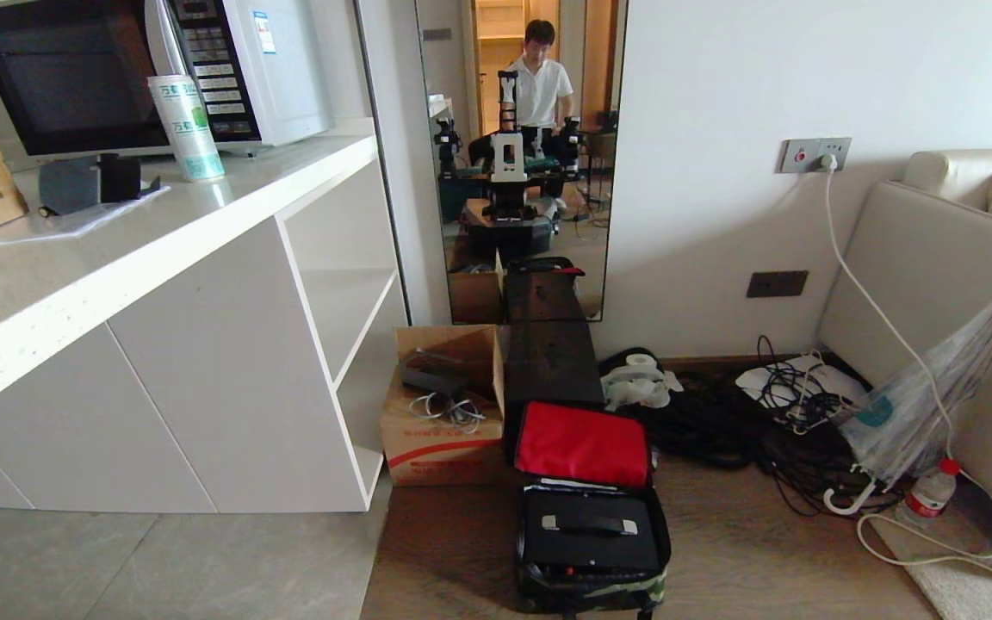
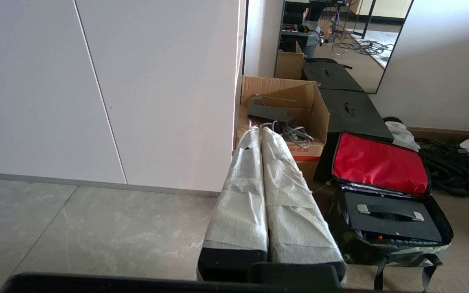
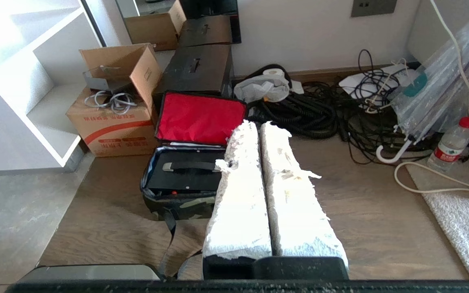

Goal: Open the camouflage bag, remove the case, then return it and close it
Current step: Grip the handle

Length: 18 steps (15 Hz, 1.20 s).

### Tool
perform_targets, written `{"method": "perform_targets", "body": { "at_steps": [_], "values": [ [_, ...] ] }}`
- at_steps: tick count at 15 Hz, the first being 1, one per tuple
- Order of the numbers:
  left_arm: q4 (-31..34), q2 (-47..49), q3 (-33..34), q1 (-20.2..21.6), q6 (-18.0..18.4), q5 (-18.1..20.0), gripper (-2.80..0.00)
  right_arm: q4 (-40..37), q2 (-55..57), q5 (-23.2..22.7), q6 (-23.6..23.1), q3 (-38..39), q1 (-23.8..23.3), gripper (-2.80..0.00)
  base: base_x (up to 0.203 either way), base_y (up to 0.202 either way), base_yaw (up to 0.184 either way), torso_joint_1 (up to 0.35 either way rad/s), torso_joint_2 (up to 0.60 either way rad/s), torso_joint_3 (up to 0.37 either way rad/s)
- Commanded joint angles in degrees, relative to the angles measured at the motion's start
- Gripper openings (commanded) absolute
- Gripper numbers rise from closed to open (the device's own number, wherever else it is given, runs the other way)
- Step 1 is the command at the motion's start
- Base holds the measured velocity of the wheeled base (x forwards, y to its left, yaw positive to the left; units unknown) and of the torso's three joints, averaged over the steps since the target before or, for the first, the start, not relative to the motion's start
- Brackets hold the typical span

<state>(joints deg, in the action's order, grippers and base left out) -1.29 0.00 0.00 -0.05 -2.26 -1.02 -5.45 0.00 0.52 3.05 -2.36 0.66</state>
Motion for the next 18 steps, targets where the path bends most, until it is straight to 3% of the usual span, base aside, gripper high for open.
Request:
{"method": "perform_targets", "body": {
  "at_steps": [1,18],
  "values": [
    [-0.03,0.00,0.53,-0.03,-0.03,-0.04,-2.80,0.00,0.07,0.00,0.03,-0.01,0.04,-2.80,0.000,0.000,0.000,0.000,0.00,0.000],
    [-0.06,0.00,0.53,0.05,-0.03,-0.04,-2.80,0.00,0.02,0.00,0.03,-0.01,0.04,-2.80,0.000,0.000,0.000,0.000,0.00,0.000]
  ]
}}
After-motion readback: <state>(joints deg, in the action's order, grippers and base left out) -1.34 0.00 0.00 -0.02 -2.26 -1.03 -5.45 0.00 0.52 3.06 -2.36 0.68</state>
